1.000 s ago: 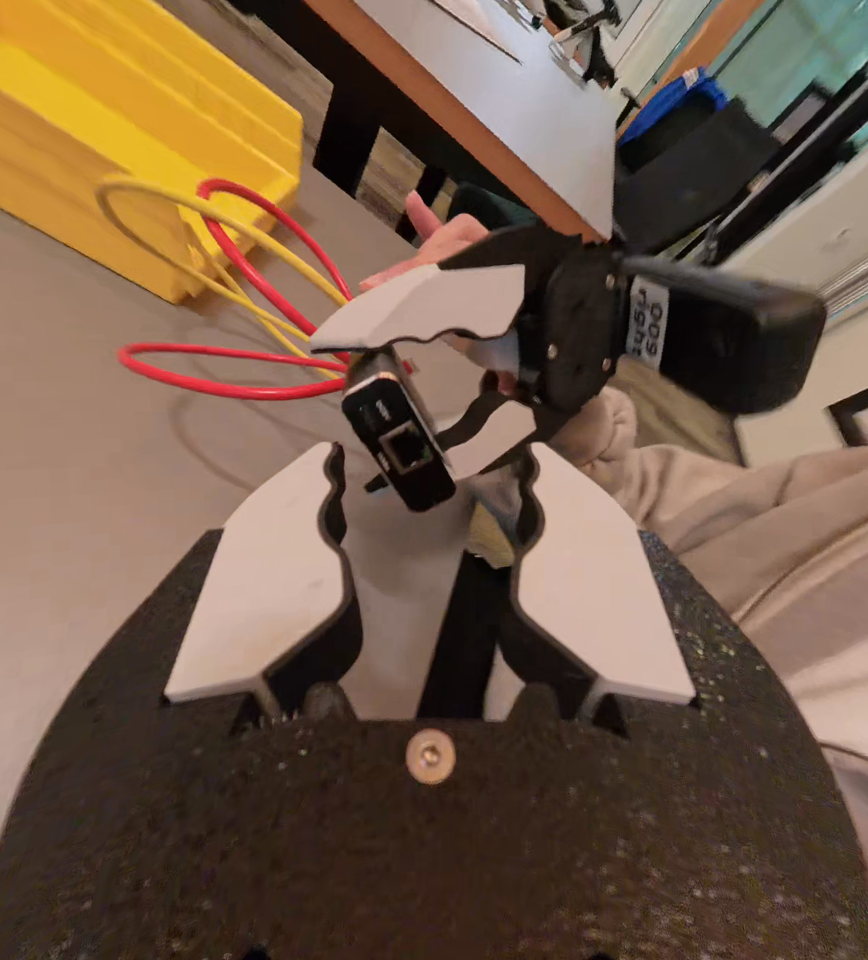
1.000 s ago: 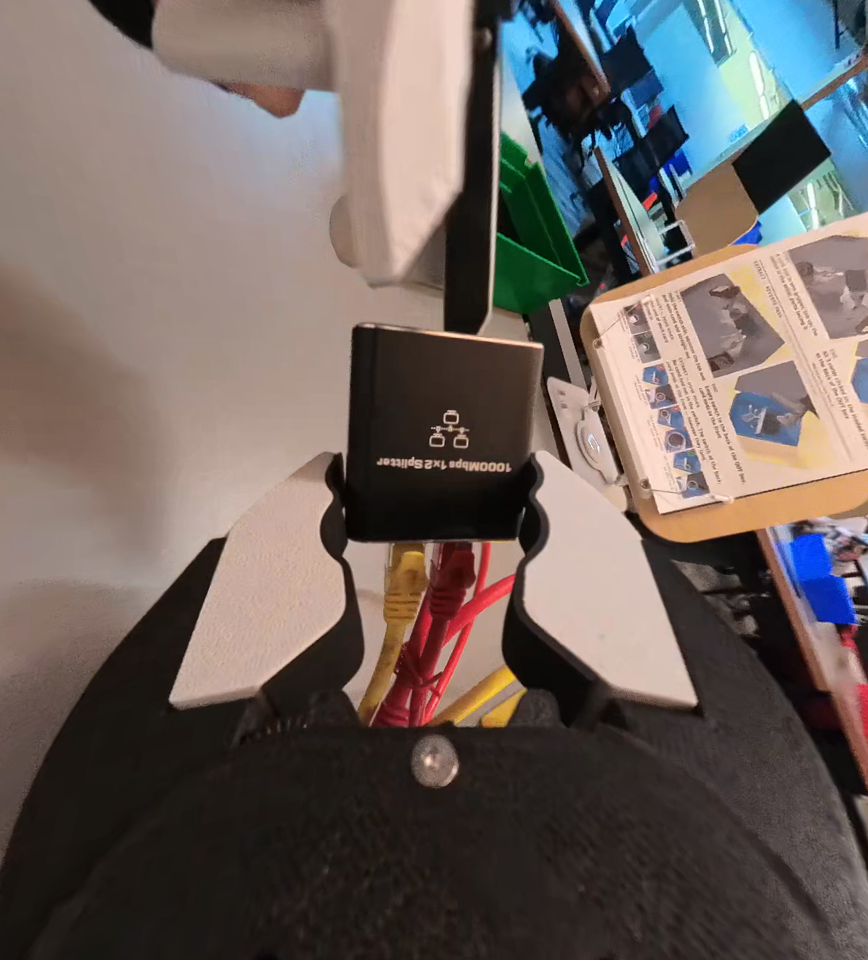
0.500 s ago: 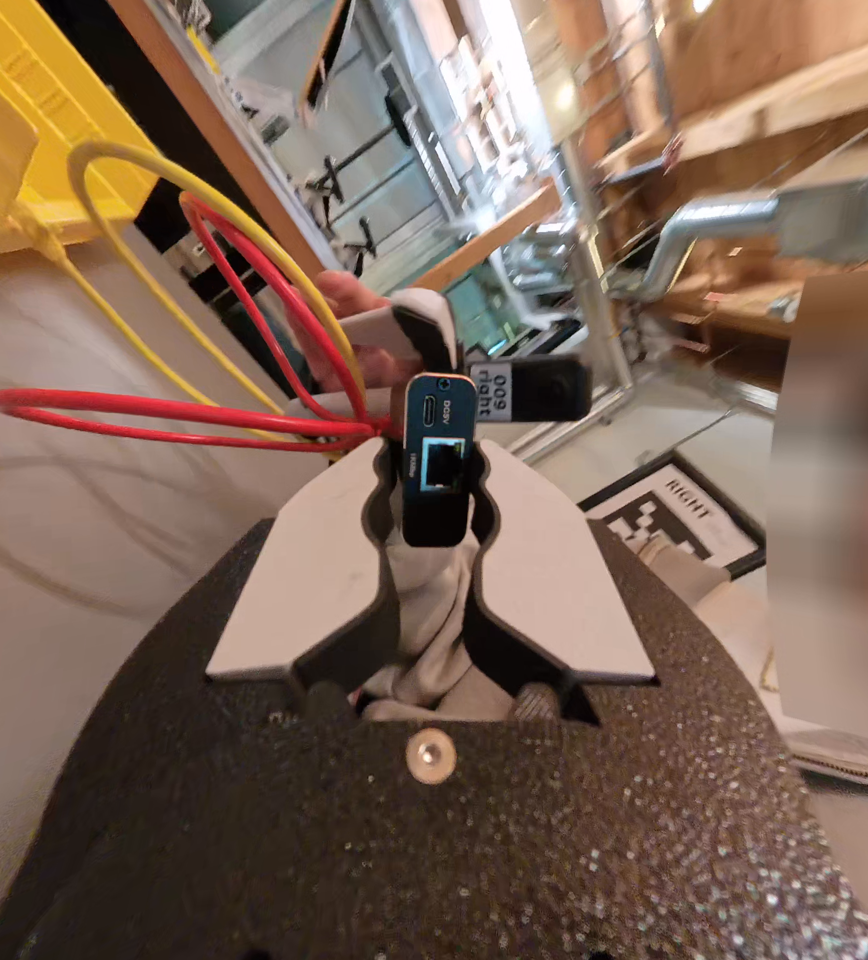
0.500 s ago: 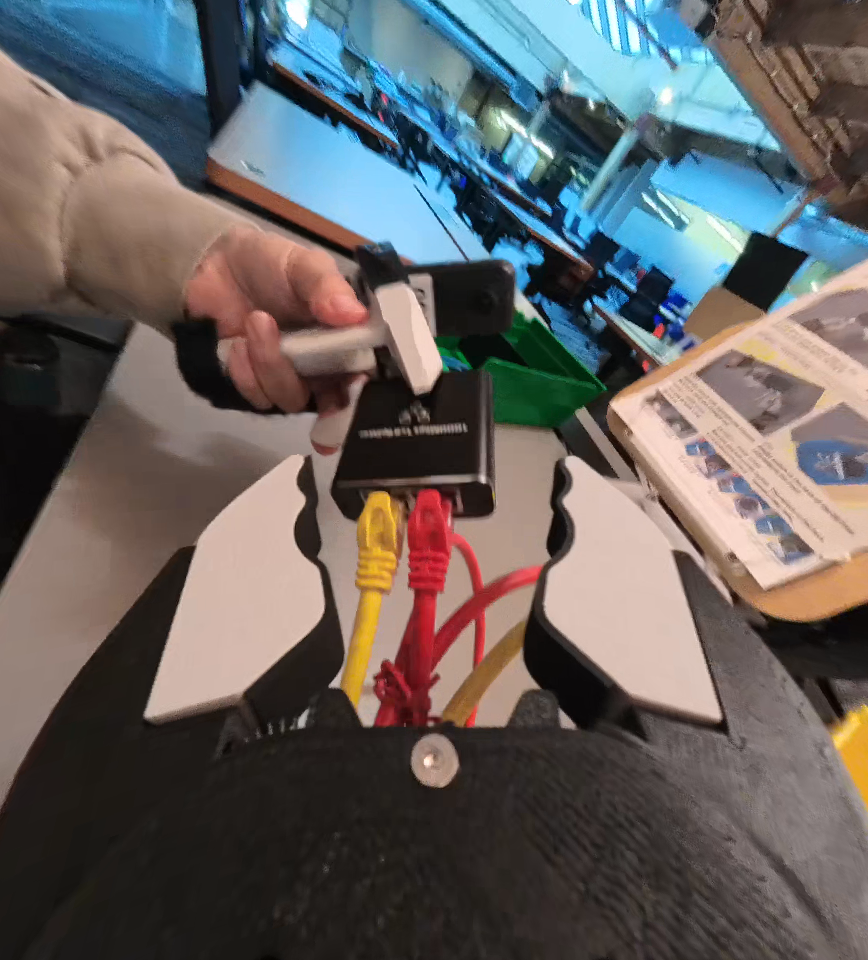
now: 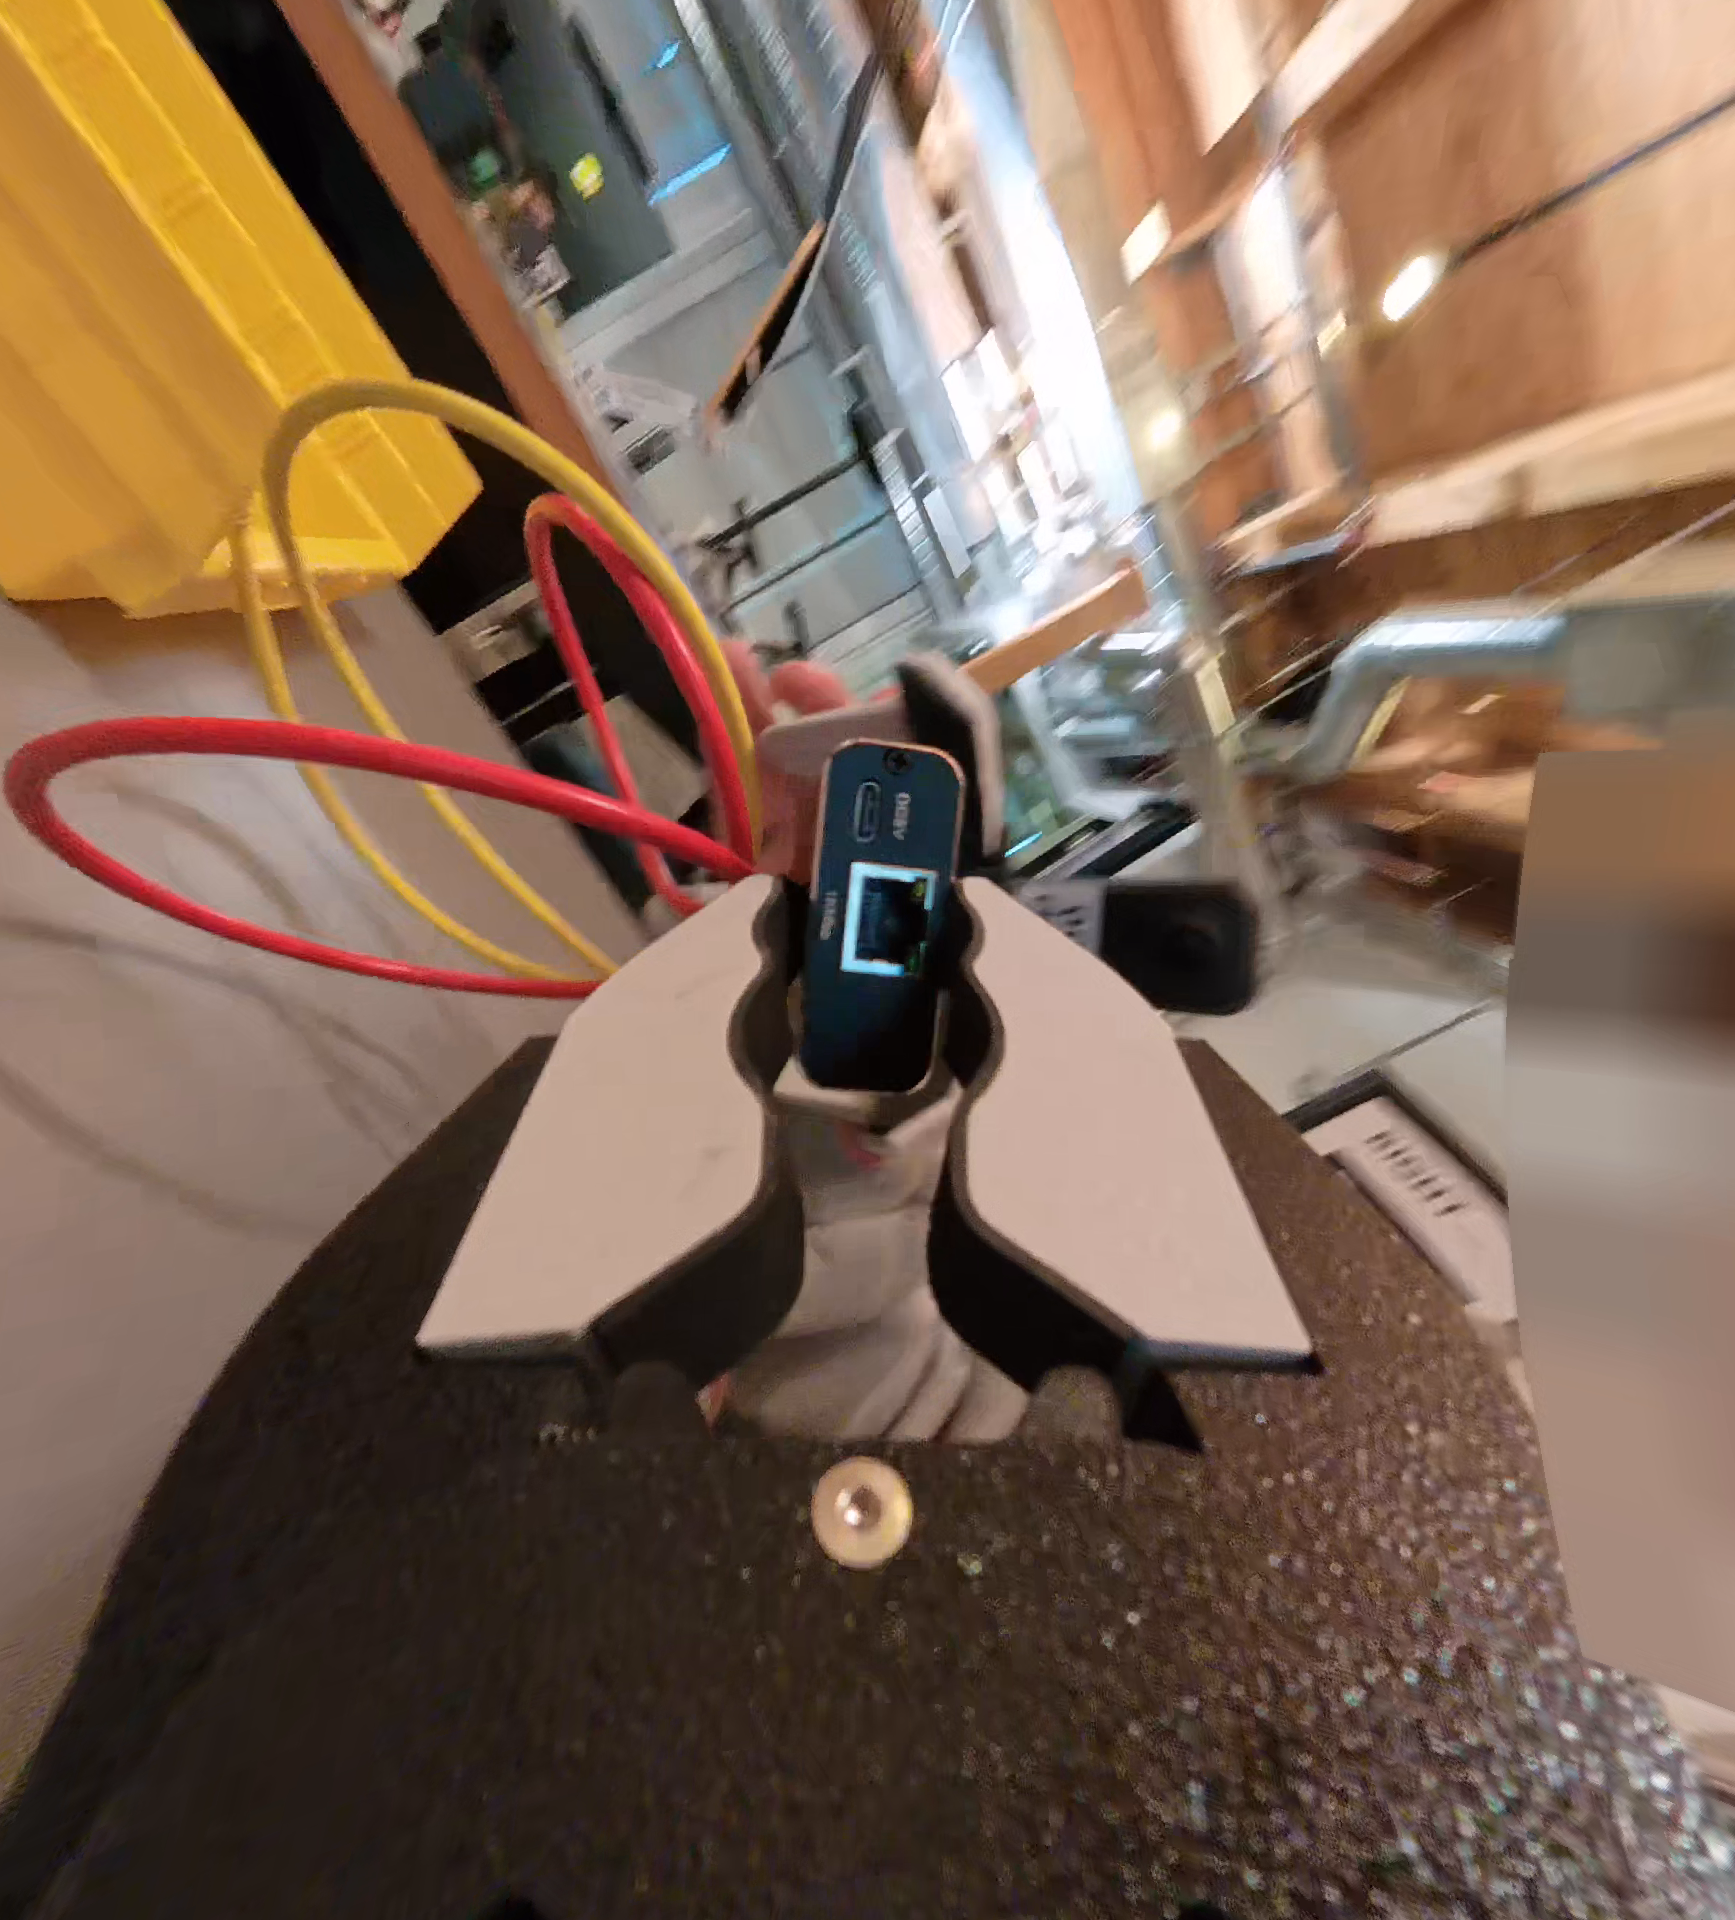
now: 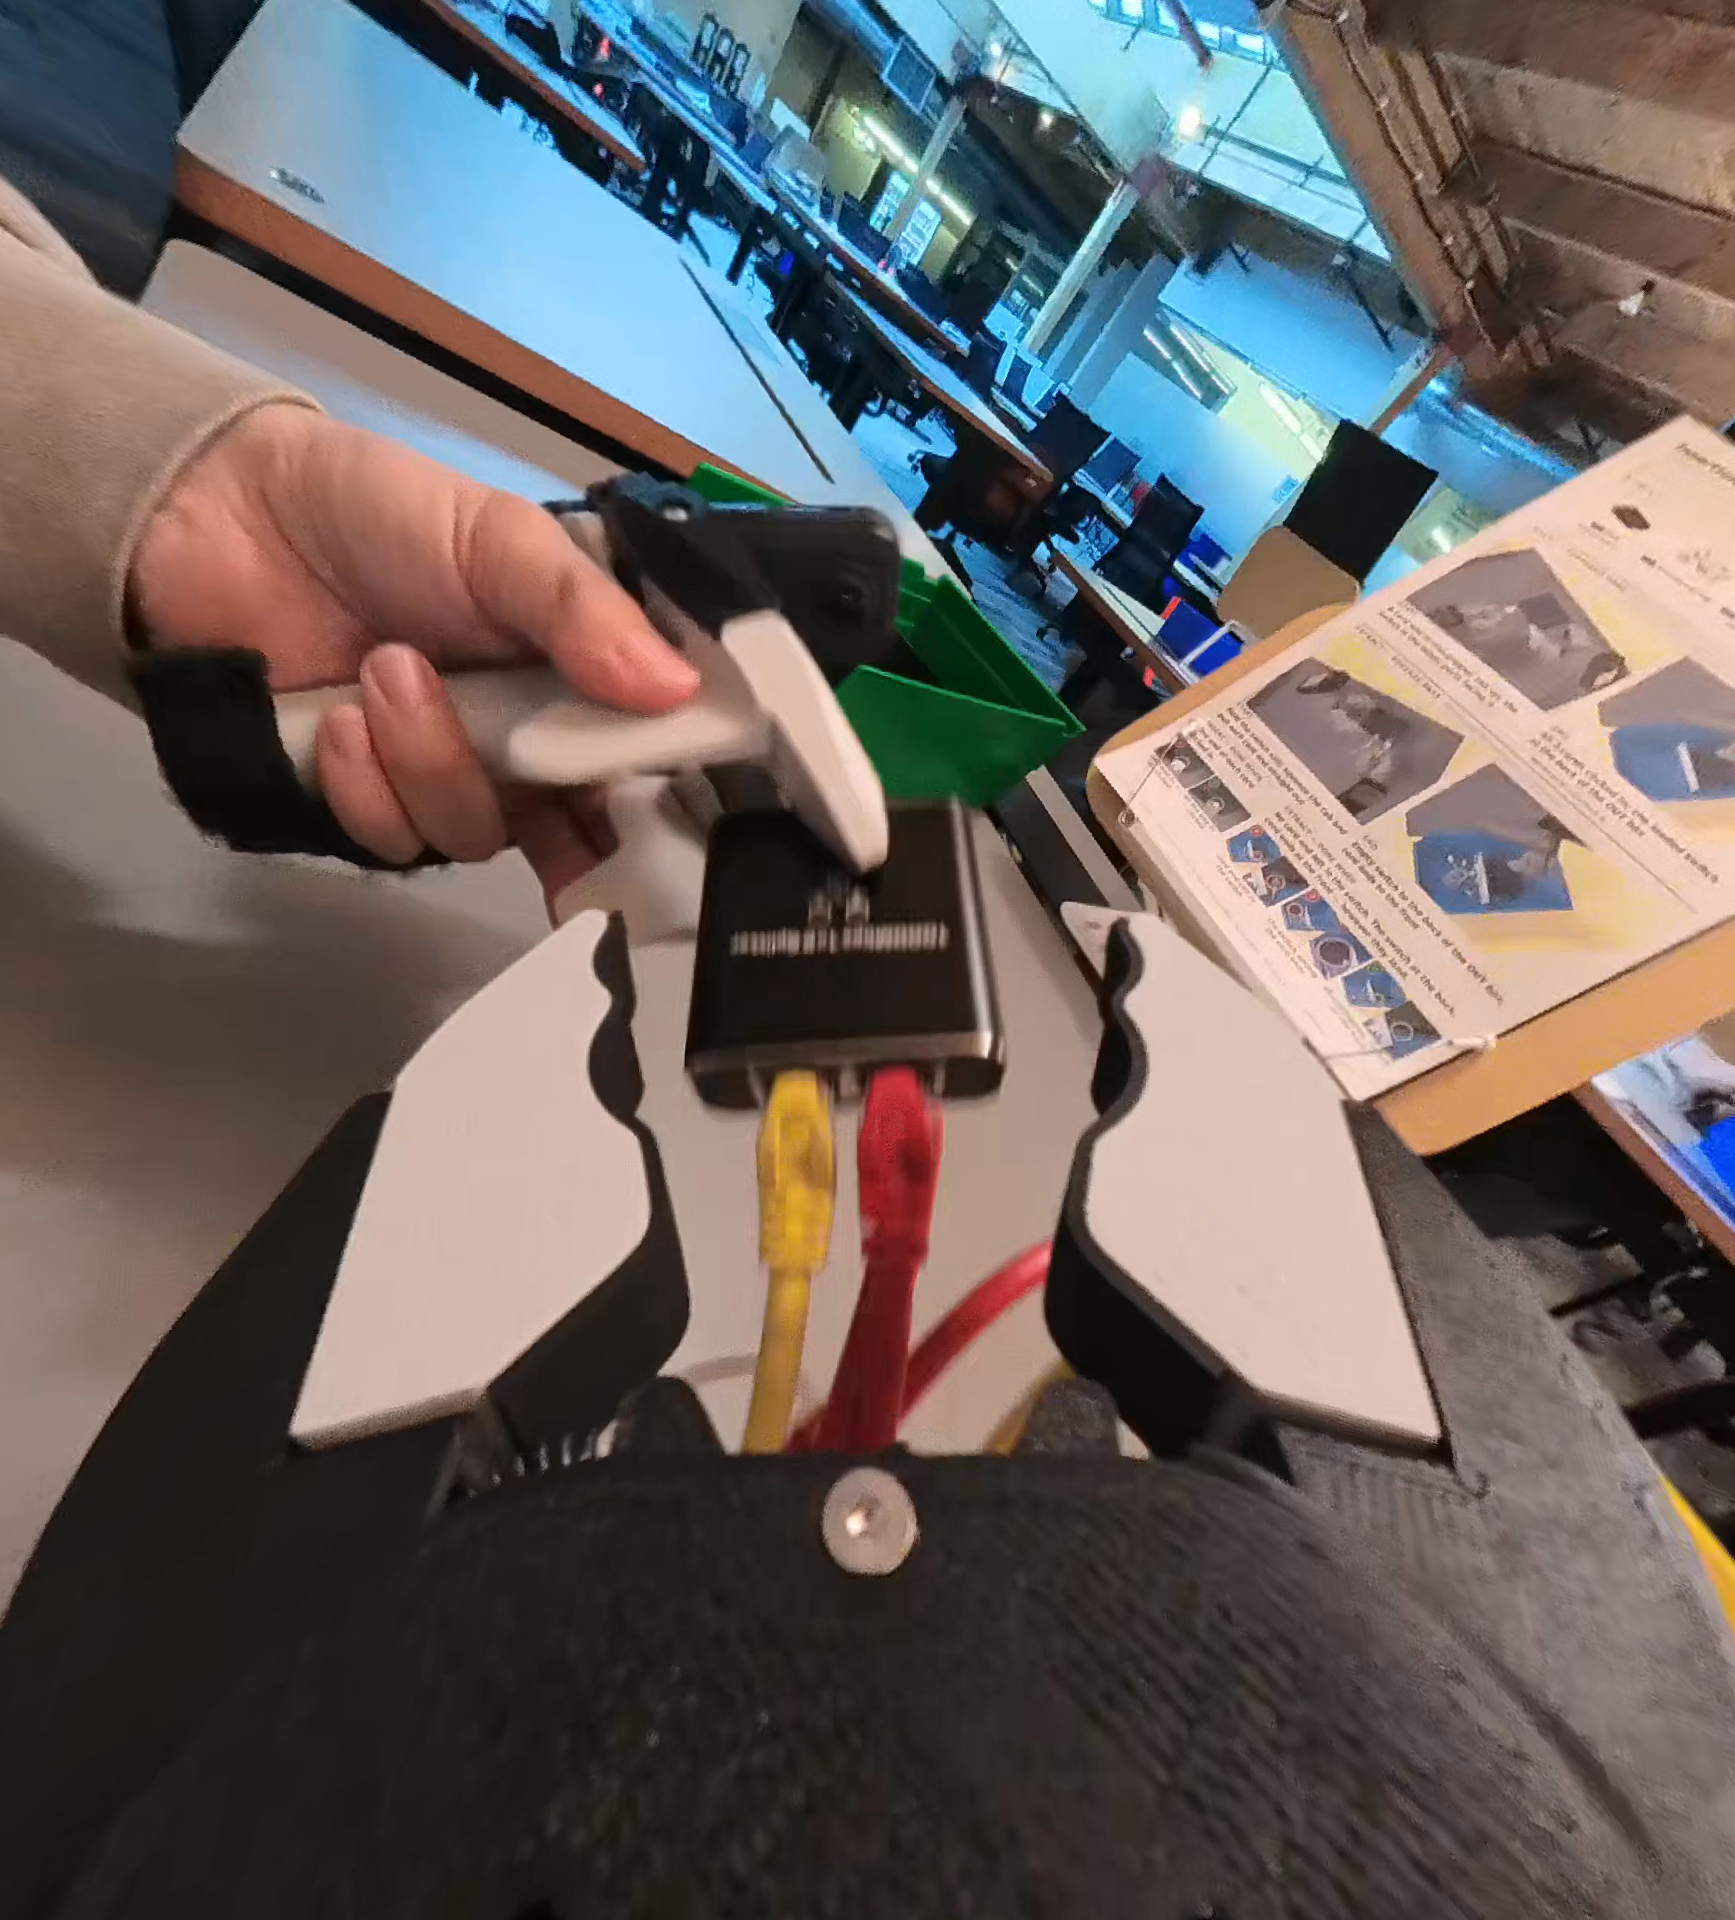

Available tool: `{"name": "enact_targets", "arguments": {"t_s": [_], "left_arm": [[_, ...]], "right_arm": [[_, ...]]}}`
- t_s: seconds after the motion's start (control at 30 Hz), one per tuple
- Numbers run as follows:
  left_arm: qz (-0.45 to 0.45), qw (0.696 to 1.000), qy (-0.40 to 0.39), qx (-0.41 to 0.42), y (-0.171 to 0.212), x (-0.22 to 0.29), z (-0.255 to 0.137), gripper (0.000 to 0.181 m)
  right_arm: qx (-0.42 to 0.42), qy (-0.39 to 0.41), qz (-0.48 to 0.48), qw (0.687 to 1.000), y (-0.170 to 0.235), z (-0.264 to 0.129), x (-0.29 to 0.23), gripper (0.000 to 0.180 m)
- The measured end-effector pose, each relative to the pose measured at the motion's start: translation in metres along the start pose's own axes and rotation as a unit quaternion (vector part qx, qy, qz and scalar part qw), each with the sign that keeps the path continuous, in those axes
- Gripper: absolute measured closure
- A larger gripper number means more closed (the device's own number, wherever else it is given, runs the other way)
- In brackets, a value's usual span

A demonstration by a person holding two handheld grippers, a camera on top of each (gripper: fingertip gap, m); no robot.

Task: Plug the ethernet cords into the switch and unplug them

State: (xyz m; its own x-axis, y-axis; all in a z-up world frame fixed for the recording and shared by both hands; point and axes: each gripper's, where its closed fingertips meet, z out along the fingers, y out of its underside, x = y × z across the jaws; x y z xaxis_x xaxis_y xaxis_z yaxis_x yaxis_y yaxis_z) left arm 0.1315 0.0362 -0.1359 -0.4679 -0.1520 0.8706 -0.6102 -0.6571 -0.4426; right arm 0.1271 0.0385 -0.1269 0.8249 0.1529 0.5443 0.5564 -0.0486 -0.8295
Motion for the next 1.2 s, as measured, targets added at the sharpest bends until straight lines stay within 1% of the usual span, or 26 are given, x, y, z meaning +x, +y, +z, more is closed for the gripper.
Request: {"name": "enact_targets", "arguments": {"t_s": [0.07, 0.13, 0.17, 0.27, 0.3, 0.33, 0.37, 0.43, 0.5, 0.57, 0.67, 0.8, 0.93, 1.03, 1.1, 1.13, 1.17, 1.2], "left_arm": [[-0.031, 0.998, 0.038, 0.029, -0.007, 0.007, -0.005, 0.156], [-0.03, 0.999, 0.034, 0.031, -0.004, 0.005, -0.004, 0.155], [-0.043, 0.998, 0.038, 0.039, -0.004, 0.006, -0.003, 0.155], [-0.054, 0.997, 0.024, 0.039, 0.0, 0.0, 0.001, 0.155], [-0.062, 0.997, 0.016, 0.034, 0.005, -0.003, 0.004, 0.154], [-0.067, 0.997, 0.013, 0.029, 0.009, -0.005, 0.006, 0.154], [-0.073, 0.997, 0.015, 0.03, 0.011, -0.005, 0.007, 0.155], [-0.088, 0.995, 0.015, 0.046, 0.01, -0.005, 0.006, 0.155], [-0.095, 0.994, 0.01, 0.058, 0.01, -0.006, 0.004, 0.155], [-0.096, 0.993, 0.002, 0.073, 0.009, -0.006, 0.004, 0.155], [-0.1, 0.989, -0.004, 0.105, 0.005, -0.007, 0.003, 0.154], [-0.097, 0.988, -0.01, 0.123, 0.001, -0.01, 0.0, 0.155], [-0.075, 0.993, -0.028, 0.092, 0.005, -0.009, -0.001, 0.155], [-0.032, 0.998, -0.053, 0.013, 0.014, -0.01, -0.005, 0.155], [-0.013, 0.997, -0.058, -0.053, 0.024, -0.006, -0.007, 0.145], [-0.008, 0.994, -0.064, -0.085, 0.031, -0.005, -0.008, 0.143], [-0.007, 0.992, -0.066, -0.107, 0.037, -0.004, -0.008, 0.14], [-0.009, 0.99, -0.068, -0.12, 0.041, -0.004, -0.008, 0.134]], "right_arm": [[-0.003, 0.011, 0.017, 1.0, 0.008, -0.001, 0.006, 0.093], [0.033, 0.025, 0.024, 0.999, 0.0, -0.004, 0.011, 0.092], [0.039, 0.024, 0.028, 0.999, -0.001, -0.003, 0.01, 0.093], [-0.009, 0.012, 0.013, 1.0, 0.018, 0.005, 0.004, 0.096], [-0.015, -0.008, 0.015, 1.0, 0.023, 0.009, -0.004, 0.092], [0.0, -0.033, 0.02, 0.999, 0.021, 0.012, -0.013, 0.089], [0.033, -0.042, 0.021, 0.998, 0.013, 0.012, -0.017, 0.09], [0.057, -0.029, 0.021, 0.998, 0.008, 0.014, -0.015, 0.088], [0.055, -0.052, 0.029, 0.997, 0.01, 0.016, -0.02, 0.094], [0.067, -0.058, 0.042, 0.995, 0.01, 0.017, -0.022, 0.096], [0.073, -0.039, 0.033, 0.996, 0.011, 0.02, -0.02, 0.095], [0.066, -0.029, 0.017, 0.997, 0.013, 0.025, -0.022, 0.102], [0.032, -0.058, 0.014, 0.998, 0.017, 0.023, -0.026, 0.103], [0.019, -0.089, 0.018, 0.996, 0.019, 0.022, -0.034, 0.103], [0.021, -0.108, 0.022, 0.994, 0.016, 0.022, -0.039, 0.103], [0.017, -0.108, 0.016, 0.994, 0.016, 0.022, -0.039, 0.103], [0.008, -0.121, 0.015, 0.993, 0.018, 0.022, -0.043, 0.103], [0.0, -0.13, 0.011, 0.991, 0.019, 0.023, -0.047, 0.103]]}}
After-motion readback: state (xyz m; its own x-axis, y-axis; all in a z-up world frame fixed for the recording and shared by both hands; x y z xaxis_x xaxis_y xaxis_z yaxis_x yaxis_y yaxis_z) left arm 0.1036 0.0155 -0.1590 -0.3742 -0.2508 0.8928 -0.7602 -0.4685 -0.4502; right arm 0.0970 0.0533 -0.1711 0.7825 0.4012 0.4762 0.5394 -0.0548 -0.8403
